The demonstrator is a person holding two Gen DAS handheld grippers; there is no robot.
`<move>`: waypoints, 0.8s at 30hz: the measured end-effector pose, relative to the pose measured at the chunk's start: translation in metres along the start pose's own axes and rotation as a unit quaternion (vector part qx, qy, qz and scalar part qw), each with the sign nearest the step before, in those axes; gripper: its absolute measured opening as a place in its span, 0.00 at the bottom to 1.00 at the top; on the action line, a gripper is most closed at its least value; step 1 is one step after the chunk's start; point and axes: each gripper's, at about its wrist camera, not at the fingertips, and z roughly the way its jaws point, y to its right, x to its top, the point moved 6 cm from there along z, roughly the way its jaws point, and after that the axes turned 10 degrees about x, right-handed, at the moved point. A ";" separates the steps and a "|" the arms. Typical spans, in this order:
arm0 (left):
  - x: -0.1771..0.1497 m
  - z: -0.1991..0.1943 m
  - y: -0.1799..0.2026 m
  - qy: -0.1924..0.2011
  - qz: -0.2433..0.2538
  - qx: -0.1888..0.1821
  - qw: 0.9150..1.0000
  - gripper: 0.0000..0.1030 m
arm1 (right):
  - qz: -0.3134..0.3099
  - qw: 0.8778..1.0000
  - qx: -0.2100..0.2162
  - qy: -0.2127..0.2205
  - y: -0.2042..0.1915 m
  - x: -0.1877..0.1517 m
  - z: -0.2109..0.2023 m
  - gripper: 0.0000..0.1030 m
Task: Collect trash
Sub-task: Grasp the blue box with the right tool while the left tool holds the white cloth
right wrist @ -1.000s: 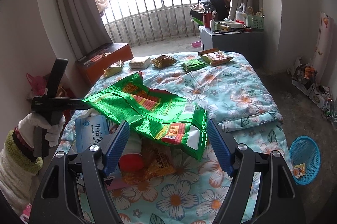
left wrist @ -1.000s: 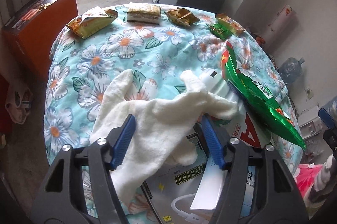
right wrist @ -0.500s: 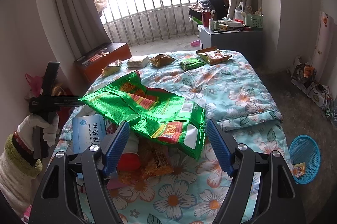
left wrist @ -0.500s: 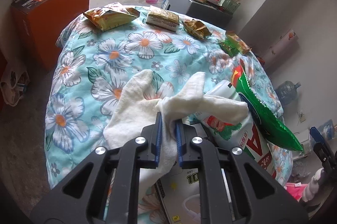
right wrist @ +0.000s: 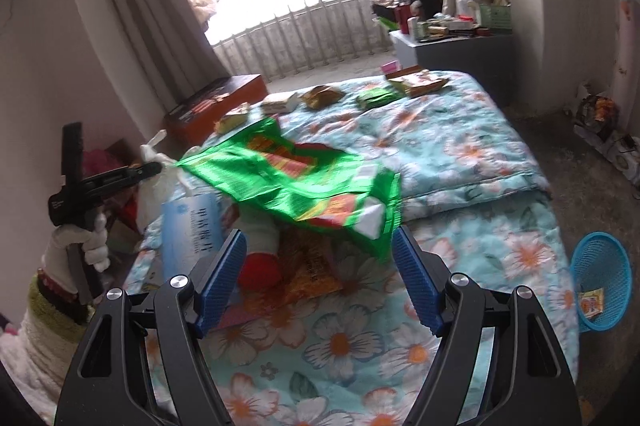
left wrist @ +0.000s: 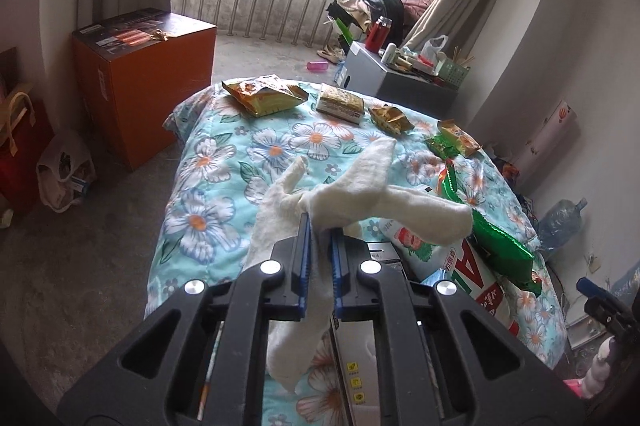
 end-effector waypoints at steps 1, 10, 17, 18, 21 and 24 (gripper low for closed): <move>-0.002 -0.006 -0.002 0.005 -0.006 0.002 1.000 0.07 | -0.011 1.000 0.026 -0.011 -0.014 -0.003 0.007 0.71; -0.030 -0.038 -0.018 0.012 -0.062 -0.010 0.998 0.07 | -0.130 0.988 0.061 -0.054 -0.090 -0.022 0.064 0.71; -0.039 -0.042 -0.027 0.009 -0.070 -0.008 0.997 0.07 | -0.304 0.951 -0.035 -0.030 -0.110 -0.062 0.050 0.71; -0.040 -0.042 -0.028 0.008 -0.070 -0.008 0.997 0.07 | -0.318 0.946 -0.050 -0.034 -0.111 -0.068 0.052 0.71; -0.041 -0.040 -0.029 0.006 -0.074 -0.011 0.997 0.07 | -0.357 0.928 -0.101 -0.032 -0.110 -0.078 0.064 0.71; -0.041 -0.037 -0.028 0.004 -0.076 -0.016 0.997 0.07 | -0.396 0.908 -0.136 -0.021 -0.115 -0.081 0.073 0.71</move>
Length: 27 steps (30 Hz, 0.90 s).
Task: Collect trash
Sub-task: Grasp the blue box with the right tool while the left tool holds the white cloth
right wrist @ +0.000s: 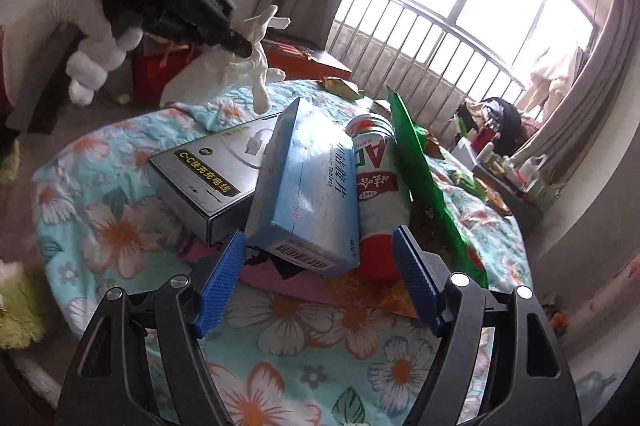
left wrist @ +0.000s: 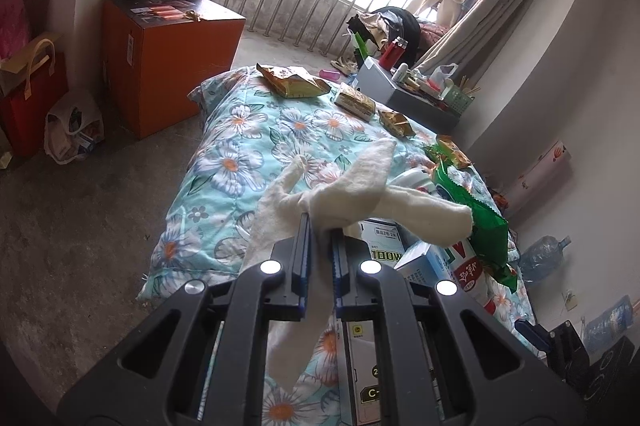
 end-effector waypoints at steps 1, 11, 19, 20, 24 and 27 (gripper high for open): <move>0.000 0.000 0.001 0.000 0.001 -0.001 1.000 0.07 | -0.014 1.000 -0.011 0.001 -0.003 0.002 0.002 0.70; -0.001 0.001 0.003 -0.001 0.002 0.000 1.000 0.07 | -0.101 0.991 -0.088 -0.012 -0.026 0.007 0.024 0.59; -0.001 -0.002 0.004 0.002 0.001 -0.006 1.000 0.07 | -0.107 0.987 -0.117 -0.009 -0.029 0.009 0.025 0.38; -0.001 -0.002 0.005 0.003 0.001 -0.006 1.000 0.07 | -0.106 0.987 -0.119 -0.008 -0.029 0.010 0.023 0.37; 0.000 -0.006 0.008 0.009 0.006 -0.009 1.000 0.07 | -0.097 0.987 -0.125 -0.005 -0.029 0.009 0.018 0.34; 0.003 -0.010 0.009 0.014 0.012 -0.006 1.000 0.07 | -0.093 0.988 -0.127 -0.001 -0.032 0.012 0.014 0.33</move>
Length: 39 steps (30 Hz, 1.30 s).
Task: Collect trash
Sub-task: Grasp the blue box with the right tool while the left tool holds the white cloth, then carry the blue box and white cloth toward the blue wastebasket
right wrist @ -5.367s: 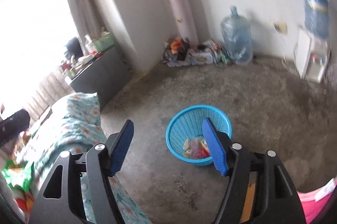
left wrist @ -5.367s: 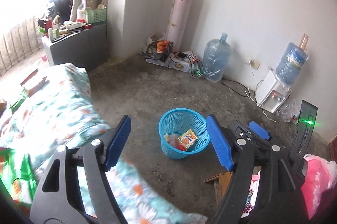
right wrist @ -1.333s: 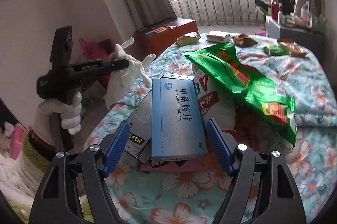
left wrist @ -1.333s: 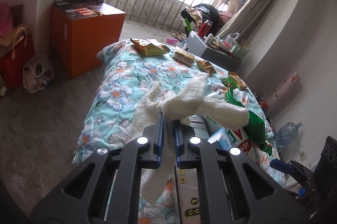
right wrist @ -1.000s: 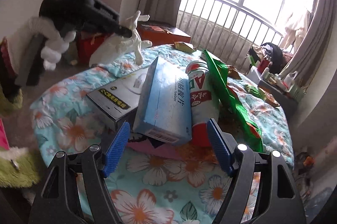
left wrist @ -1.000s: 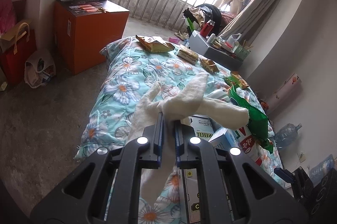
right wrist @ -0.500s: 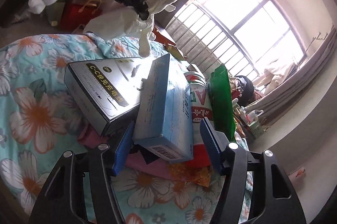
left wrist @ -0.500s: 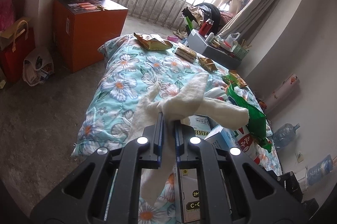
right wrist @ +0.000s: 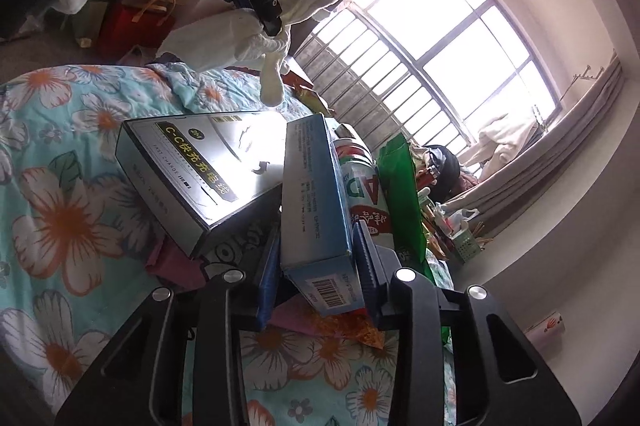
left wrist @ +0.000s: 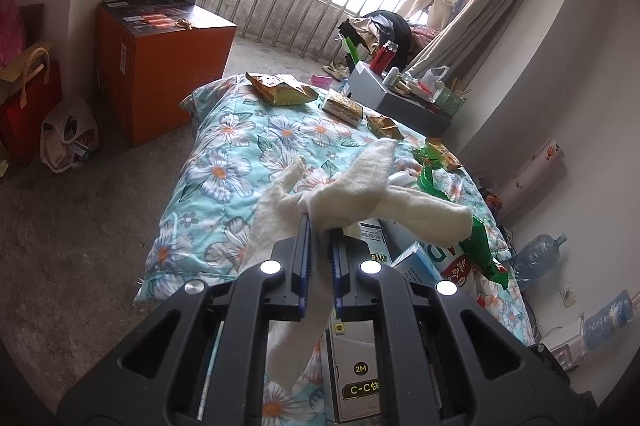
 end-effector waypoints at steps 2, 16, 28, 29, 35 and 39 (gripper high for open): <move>0.002 -0.003 0.002 0.004 0.007 0.007 1.000 0.07 | 0.008 1.000 0.000 0.005 0.001 -0.001 -0.006 0.33; 0.011 -0.034 0.028 0.030 0.028 0.019 0.999 0.07 | 0.034 0.999 -0.003 0.033 0.012 -0.005 -0.039 0.30; 0.013 -0.060 0.057 0.055 0.046 0.008 0.997 0.07 | 0.045 0.997 -0.022 0.060 0.026 -0.006 -0.069 0.30; 0.013 -0.062 0.059 0.056 0.047 0.008 0.997 0.07 | 0.045 0.997 -0.023 0.062 0.026 -0.006 -0.071 0.30; 0.016 -0.076 0.069 0.071 0.053 0.002 0.996 0.07 | 0.052 0.995 -0.037 0.077 0.037 -0.004 -0.083 0.30; 0.019 -0.083 0.082 0.080 0.059 -0.007 0.995 0.07 | 0.064 0.993 -0.046 0.086 0.047 -0.005 -0.091 0.30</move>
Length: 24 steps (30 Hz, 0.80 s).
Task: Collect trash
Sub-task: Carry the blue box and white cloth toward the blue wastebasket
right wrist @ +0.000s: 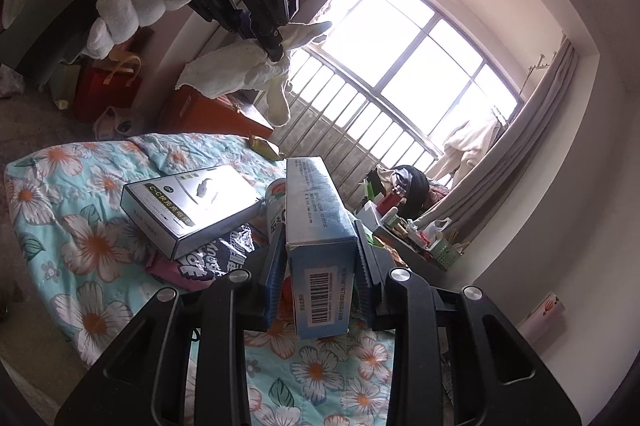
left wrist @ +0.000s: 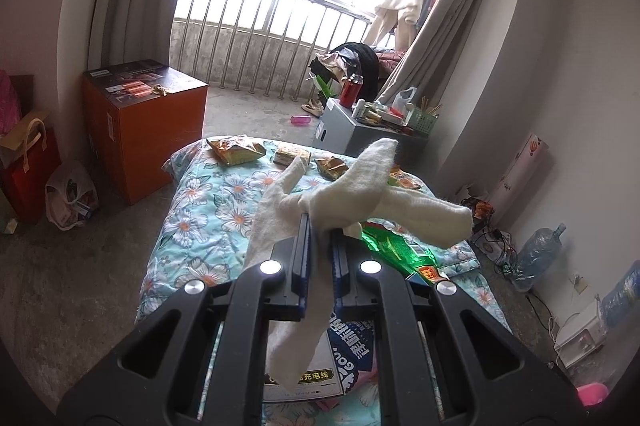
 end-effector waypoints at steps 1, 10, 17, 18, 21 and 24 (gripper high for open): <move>0.001 -0.002 0.004 0.002 0.002 -0.003 1.000 0.07 | 0.002 1.000 -0.004 0.002 0.003 0.000 -0.002 0.30; 0.013 -0.006 0.065 0.017 0.041 -0.043 0.998 0.07 | 0.047 0.997 -0.066 0.012 0.059 -0.006 -0.022 0.30; 0.016 0.006 0.132 0.016 0.082 -0.090 0.992 0.07 | 0.089 0.986 -0.141 0.000 0.120 -0.031 -0.041 0.30; 0.015 0.009 0.143 0.013 0.088 -0.097 0.991 0.07 | 0.094 0.984 -0.152 -0.003 0.129 -0.035 -0.044 0.30; 0.010 0.018 0.175 0.005 0.105 -0.119 0.987 0.07 | 0.108 0.977 -0.184 -0.011 0.155 -0.049 -0.051 0.30; 0.005 0.027 0.207 -0.007 0.121 -0.141 0.983 0.07 | 0.124 0.969 -0.214 -0.021 0.177 -0.064 -0.056 0.30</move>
